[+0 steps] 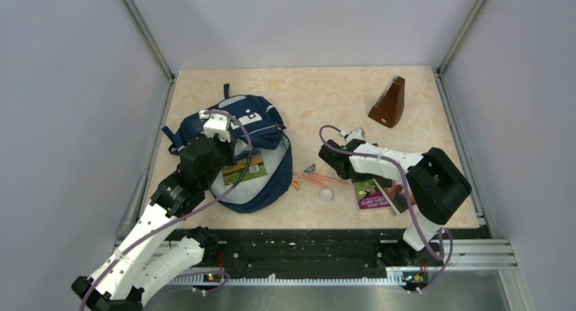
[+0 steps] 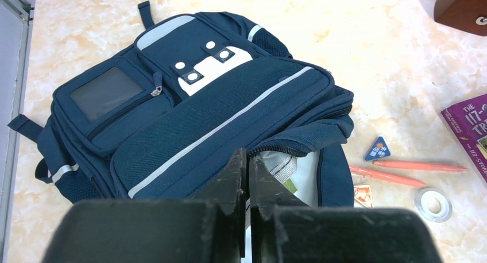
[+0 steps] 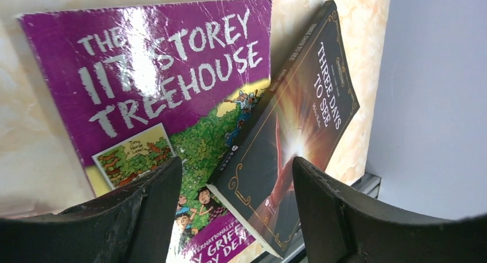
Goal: Pack the student bag
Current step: Pick up the book from the center of the board.
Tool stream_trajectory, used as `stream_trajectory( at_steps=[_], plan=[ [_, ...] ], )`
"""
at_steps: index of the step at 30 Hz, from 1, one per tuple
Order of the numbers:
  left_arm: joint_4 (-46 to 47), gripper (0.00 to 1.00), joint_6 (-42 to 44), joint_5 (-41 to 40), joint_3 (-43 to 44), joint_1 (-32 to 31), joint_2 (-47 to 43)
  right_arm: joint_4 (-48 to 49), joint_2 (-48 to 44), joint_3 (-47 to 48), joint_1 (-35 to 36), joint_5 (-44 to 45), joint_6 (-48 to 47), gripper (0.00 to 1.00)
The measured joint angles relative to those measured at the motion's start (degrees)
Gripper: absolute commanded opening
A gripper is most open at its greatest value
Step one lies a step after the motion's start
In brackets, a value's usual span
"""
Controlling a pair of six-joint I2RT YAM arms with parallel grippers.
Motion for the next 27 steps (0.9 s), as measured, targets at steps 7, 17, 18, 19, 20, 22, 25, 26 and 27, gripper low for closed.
stream_trajectory(
  at_steps=[7, 17, 18, 19, 20, 22, 25, 26, 27],
  plan=[
    [0.0, 0.00, 0.0, 0.0, 0.0, 0.0, -0.1, -1.7, 2.9, 0.7, -0.2, 1.9, 1.3, 0.63],
    [0.0, 0.00, 0.0, 0.0, 0.0, 0.0, -0.1, -3.5, 6.4, 1.9, -0.6, 4.2, 3.0, 0.53],
    [0.0, 0.00, 0.0, 0.0, 0.0, 0.0, -0.1, -3.8, 6.7, 2.1, -0.6, 4.3, 3.1, 0.51],
    [0.0, 0.00, 0.0, 0.0, 0.0, 0.0, -0.1, -3.9, 7.0, 2.2, -0.6, 4.4, 3.3, 0.48],
    [0.0, 0.00, 0.0, 0.0, 0.0, 0.0, -0.1, -4.0, 7.3, 2.2, -0.6, 4.5, 3.4, 0.44],
    [0.0, 0.00, 0.0, 0.0, 0.0, 0.0, -0.1, -4.1, 7.9, 2.2, -0.6, 4.6, 3.6, 0.37],
    [0.0, 0.00, 0.0, 0.0, 0.0, 0.0, -0.1, -4.1, 8.5, 2.2, -0.6, 4.5, 4.0, 0.26],
    [0.0, 0.00, 0.0, 0.0, 0.0, 0.0, -0.1, -4.1, 8.6, 2.2, -0.6, 4.5, 4.1, 0.21],
    [0.0, 0.00, 0.0, 0.0, 0.0, 0.0, -0.1, -4.1, 8.6, 2.2, -0.6, 4.5, 4.2, 0.16]
  ],
)
